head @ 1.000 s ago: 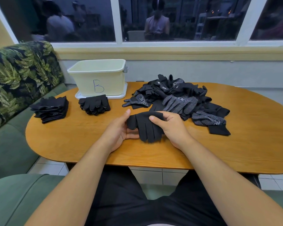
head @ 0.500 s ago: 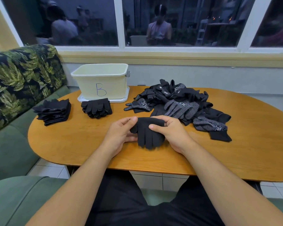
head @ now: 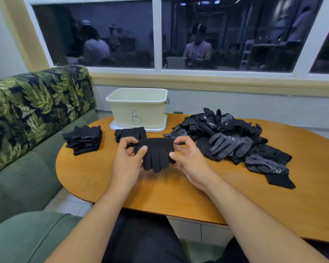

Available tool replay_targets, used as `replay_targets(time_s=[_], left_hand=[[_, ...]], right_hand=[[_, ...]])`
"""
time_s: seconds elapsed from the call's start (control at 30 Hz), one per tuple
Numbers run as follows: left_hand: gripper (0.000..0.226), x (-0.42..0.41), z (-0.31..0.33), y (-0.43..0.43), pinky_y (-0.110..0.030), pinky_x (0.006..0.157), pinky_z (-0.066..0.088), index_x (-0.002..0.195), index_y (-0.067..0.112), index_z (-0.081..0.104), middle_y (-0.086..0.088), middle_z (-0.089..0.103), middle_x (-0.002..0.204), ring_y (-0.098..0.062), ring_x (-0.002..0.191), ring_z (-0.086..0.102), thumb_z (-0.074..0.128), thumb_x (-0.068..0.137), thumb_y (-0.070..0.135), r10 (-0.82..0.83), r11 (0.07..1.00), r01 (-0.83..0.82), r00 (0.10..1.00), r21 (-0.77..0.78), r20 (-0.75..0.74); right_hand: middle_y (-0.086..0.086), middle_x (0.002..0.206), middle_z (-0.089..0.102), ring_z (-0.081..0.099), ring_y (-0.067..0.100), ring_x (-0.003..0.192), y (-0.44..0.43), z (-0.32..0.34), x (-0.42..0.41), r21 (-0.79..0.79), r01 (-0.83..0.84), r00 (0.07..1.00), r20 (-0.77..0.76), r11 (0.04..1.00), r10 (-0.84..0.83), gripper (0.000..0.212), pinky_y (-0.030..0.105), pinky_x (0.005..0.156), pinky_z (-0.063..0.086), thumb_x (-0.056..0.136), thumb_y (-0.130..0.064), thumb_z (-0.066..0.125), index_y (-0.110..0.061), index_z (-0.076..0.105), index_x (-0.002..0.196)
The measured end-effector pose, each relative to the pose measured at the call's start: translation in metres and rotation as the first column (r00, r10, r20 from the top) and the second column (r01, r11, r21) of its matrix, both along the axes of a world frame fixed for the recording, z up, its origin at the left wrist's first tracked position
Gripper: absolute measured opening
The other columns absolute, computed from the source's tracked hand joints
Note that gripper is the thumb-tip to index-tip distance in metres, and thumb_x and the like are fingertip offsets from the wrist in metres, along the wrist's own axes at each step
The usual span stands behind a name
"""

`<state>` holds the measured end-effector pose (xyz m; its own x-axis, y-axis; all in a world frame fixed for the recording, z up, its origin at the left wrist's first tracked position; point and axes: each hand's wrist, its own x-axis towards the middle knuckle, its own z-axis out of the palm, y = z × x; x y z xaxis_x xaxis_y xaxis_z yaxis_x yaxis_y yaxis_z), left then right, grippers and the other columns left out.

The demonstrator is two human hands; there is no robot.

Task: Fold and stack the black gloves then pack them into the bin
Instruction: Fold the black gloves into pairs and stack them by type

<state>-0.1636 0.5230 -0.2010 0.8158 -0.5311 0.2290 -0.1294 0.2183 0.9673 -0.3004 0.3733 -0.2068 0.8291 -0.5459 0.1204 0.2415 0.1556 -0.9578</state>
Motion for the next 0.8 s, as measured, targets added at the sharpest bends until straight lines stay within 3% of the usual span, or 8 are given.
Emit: replay_targets(time_s=[0.07,0.13,0.23,0.3,0.37,0.43,0.57,0.8], left_hand=[[0.019,0.01,-0.005,0.005,-0.036,0.062,0.056,0.107,0.021,0.054,-0.005,0.079,0.103,-0.022,0.089,0.076,0.07,0.103,0.011,0.05,0.998,-0.051,0.998,0.024,0.039],[0.018,0.022,-0.01,0.011,-0.046,0.063,0.057,0.095,0.026,0.056,-0.009,0.077,0.101,-0.029,0.092,0.074,0.07,0.103,0.016,0.091,0.993,-0.096,0.993,0.075,0.078],[0.017,0.033,-0.013,0.02,-0.058,0.077,0.06,0.089,0.03,0.061,-0.004,0.076,0.099,-0.03,0.095,0.075,0.071,0.102,0.023,0.112,0.983,-0.128,0.986,0.135,0.121],[0.011,0.04,-0.01,0.024,-0.053,0.077,0.062,0.094,0.031,0.066,0.001,0.077,0.101,-0.025,0.097,0.075,0.071,0.102,0.026,0.123,0.98,-0.143,0.983,0.141,0.139],[0.002,0.052,0.001,0.024,-0.044,0.077,0.063,0.1,0.03,0.069,0.005,0.077,0.102,-0.019,0.099,0.074,0.07,0.102,0.029,0.142,0.973,-0.171,0.974,0.157,0.179],[0.01,0.07,0.017,0.019,-0.043,0.079,0.065,0.112,0.026,0.071,0.007,0.076,0.11,-0.015,0.103,0.074,0.071,0.102,0.024,0.131,0.974,-0.158,0.978,0.162,0.161],[0.03,0.115,0.051,-0.001,-0.034,0.068,0.066,0.134,0.017,0.064,0.001,0.069,0.125,-0.018,0.104,0.072,0.066,0.104,0.01,0.048,0.966,-0.076,0.992,0.245,0.118],[0.041,0.164,0.041,-0.029,-0.028,0.061,0.064,0.145,0.02,0.063,-0.002,0.061,0.134,-0.025,0.084,0.074,0.068,0.105,0.02,0.061,0.862,-0.143,0.981,0.487,0.182]], right_hand=[[0.006,0.122,0.075,0.067,0.028,0.106,0.006,0.001,0.01,-0.049,-0.006,0.998,-0.066,0.999,0.002,0.023,0.05,0.091,0.049,0.104,0.002,0.058,-0.018,0.069,0.11],[0.008,0.127,0.075,0.071,0.025,0.113,0.014,0.006,0.019,-0.025,-0.014,0.992,-0.124,1.0,0.011,0.029,0.041,0.096,0.059,0.107,0.001,0.053,-0.014,0.076,0.115],[0.013,0.127,0.075,0.072,0.027,0.116,0.024,0.011,0.034,-0.007,-0.005,0.982,-0.188,1.0,0.004,0.028,0.044,0.096,0.063,0.107,-0.002,0.055,-0.012,0.079,0.115],[0.012,0.123,0.077,0.073,0.027,0.114,0.028,0.018,0.048,-0.03,0.001,0.976,-0.218,1.0,-0.008,0.025,0.044,0.094,0.064,0.106,-0.003,0.057,-0.01,0.08,0.113],[0.013,0.121,0.077,0.073,0.026,0.112,0.028,0.028,0.067,-0.04,0.017,0.973,-0.229,0.999,-0.026,0.022,0.035,0.079,0.065,0.105,-0.003,0.06,-0.008,0.08,0.114],[0.017,0.123,0.074,0.071,0.026,0.11,0.024,0.039,0.091,-0.041,0.046,0.97,-0.235,0.998,-0.055,0.021,0.03,0.072,0.064,0.102,-0.001,0.063,-0.005,0.078,0.116],[0.017,0.129,0.068,0.067,0.028,0.115,0.004,0.059,0.141,-0.006,0.068,0.963,-0.263,0.998,-0.067,0.023,0.029,0.072,0.064,0.099,0.002,0.067,-0.007,0.076,0.118],[0.013,0.123,0.064,0.063,0.027,0.109,-0.019,0.057,0.193,0.042,0.108,0.931,-0.356,0.993,-0.086,0.026,0.031,0.071,0.066,0.1,0.006,0.062,-0.003,0.075,0.121]])
